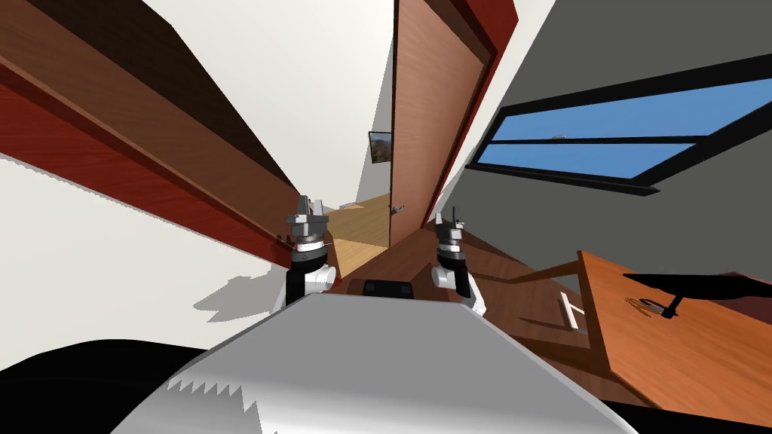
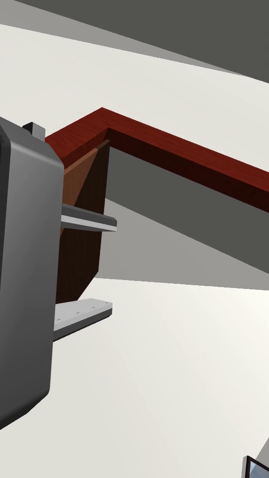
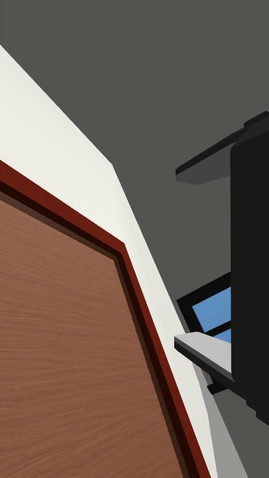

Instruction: Push the door open

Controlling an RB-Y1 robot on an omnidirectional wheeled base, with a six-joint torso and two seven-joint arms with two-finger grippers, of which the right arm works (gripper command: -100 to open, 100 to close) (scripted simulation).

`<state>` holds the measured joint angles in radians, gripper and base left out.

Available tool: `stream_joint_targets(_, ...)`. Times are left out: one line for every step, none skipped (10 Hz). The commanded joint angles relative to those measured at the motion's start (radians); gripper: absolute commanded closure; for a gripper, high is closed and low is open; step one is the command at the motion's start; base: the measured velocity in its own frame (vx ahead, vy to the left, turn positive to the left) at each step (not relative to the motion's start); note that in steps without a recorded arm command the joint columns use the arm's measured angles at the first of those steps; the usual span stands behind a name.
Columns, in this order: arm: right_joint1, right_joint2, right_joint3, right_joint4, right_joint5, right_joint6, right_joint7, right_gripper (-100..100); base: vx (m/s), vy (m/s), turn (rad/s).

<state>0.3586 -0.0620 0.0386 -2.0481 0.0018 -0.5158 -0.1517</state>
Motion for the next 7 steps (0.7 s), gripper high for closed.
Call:
stream_joint_targets(-0.006, -0.003, 0.004, 0.031, -0.001, -0.008, 0.0, -100, 0.055, -0.046, 0.038)
stream_joint_targets(-0.016, -0.008, 0.011, 0.067, -0.002, -0.016, 0.001, -100, 0.051, -0.04, 0.064)
stream_joint_targets(-0.026, -0.012, 0.018, 0.099, -0.003, -0.023, 0.002, -100, 0.078, -0.052, 0.128)
stream_joint_targets(-0.037, -0.016, 0.026, 0.136, -0.005, -0.031, 0.002, -100, 0.087, -0.068, 0.133)
stream_joint_targets(-0.048, -0.02, 0.033, 0.164, -0.006, -0.038, 0.003, -100, 0.077, -0.07, 0.107)
stream_joint_targets(-0.048, -0.02, 0.033, 0.176, -0.006, -0.038, 0.003, -100, 0.055, -0.05, 0.051)
stream_joint_targets(-0.059, -0.024, 0.041, 0.214, -0.007, -0.046, 0.004, -100, 0.05, -0.043, 0.088)
